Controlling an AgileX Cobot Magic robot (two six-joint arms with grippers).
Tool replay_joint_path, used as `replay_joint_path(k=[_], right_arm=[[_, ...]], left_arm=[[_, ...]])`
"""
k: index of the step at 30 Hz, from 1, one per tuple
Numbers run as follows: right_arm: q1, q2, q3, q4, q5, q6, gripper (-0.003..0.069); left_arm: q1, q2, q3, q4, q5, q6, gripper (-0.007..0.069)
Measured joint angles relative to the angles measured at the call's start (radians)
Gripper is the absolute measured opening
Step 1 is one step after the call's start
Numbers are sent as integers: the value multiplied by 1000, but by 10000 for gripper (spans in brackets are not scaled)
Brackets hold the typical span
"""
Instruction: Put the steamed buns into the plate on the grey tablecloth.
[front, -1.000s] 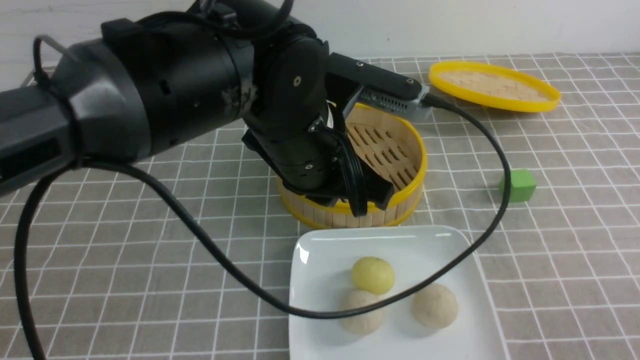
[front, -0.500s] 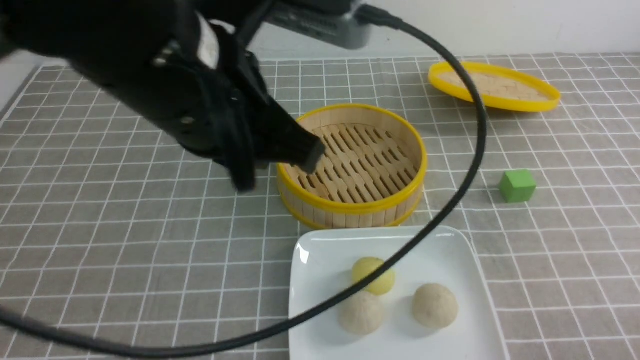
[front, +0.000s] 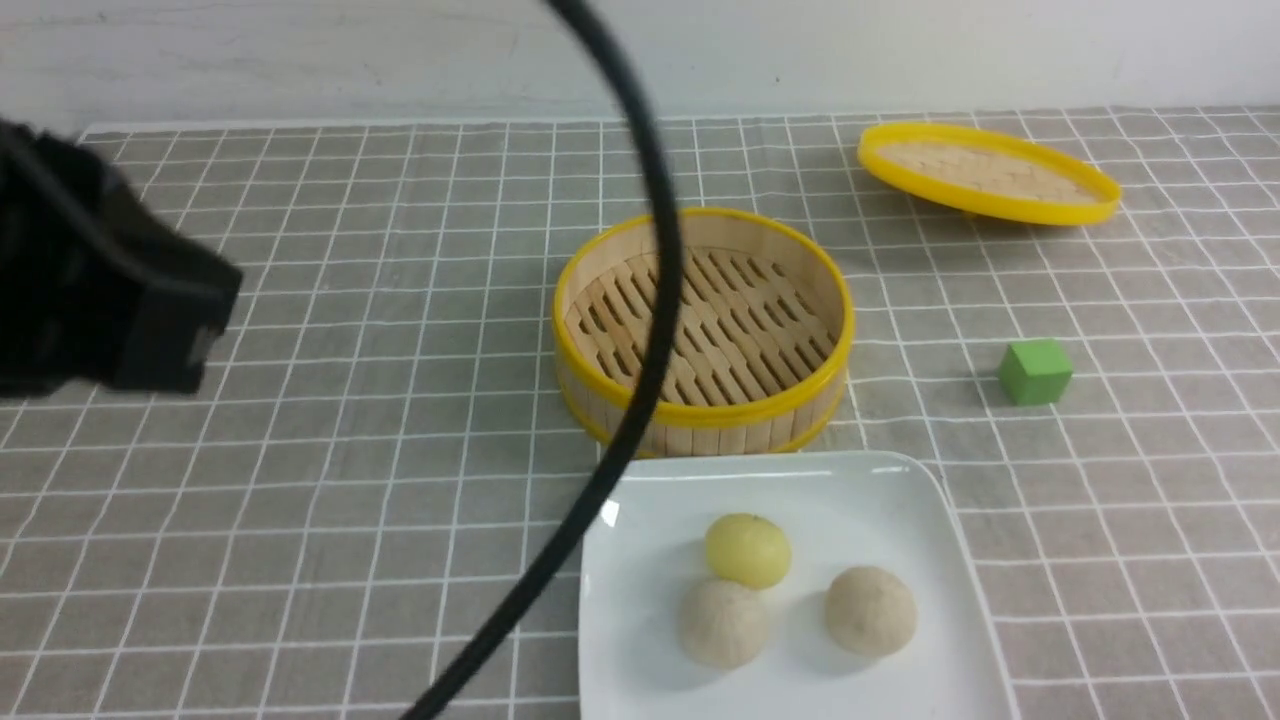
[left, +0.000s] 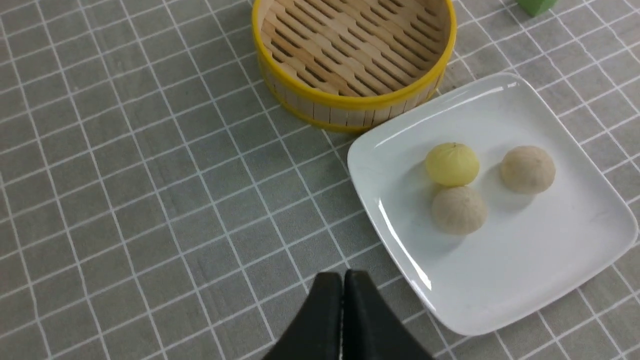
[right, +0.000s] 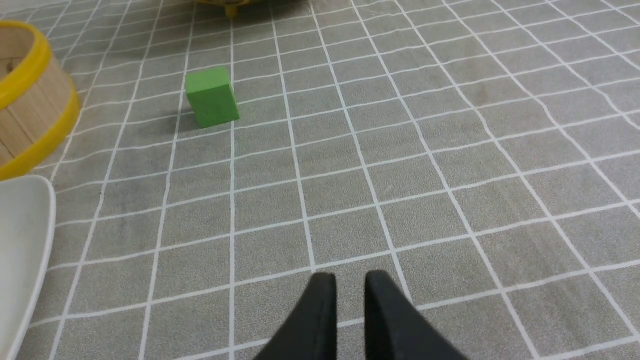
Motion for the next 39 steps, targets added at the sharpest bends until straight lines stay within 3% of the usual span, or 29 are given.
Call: replay_joint_path(k=[10, 12, 19, 32, 39], right_arm=[[0, 0, 0, 0, 1, -3, 118], [0, 0, 0, 0, 1, -58, 122], [-1, 0, -1, 0, 7, -203, 131], [-3, 0, -1, 4, 8, -211, 135], [14, 0, -1, 46, 7, -212, 135]], left_arm=[[0, -180, 249, 7, -48, -52, 23], [0, -199, 291, 7, -56, -52, 27], [0, -204, 326, 16, -114, -52, 31], [0, -204, 329, 48, -177, -117, 34], [0, -206, 329, 64, -118, -153, 35]])
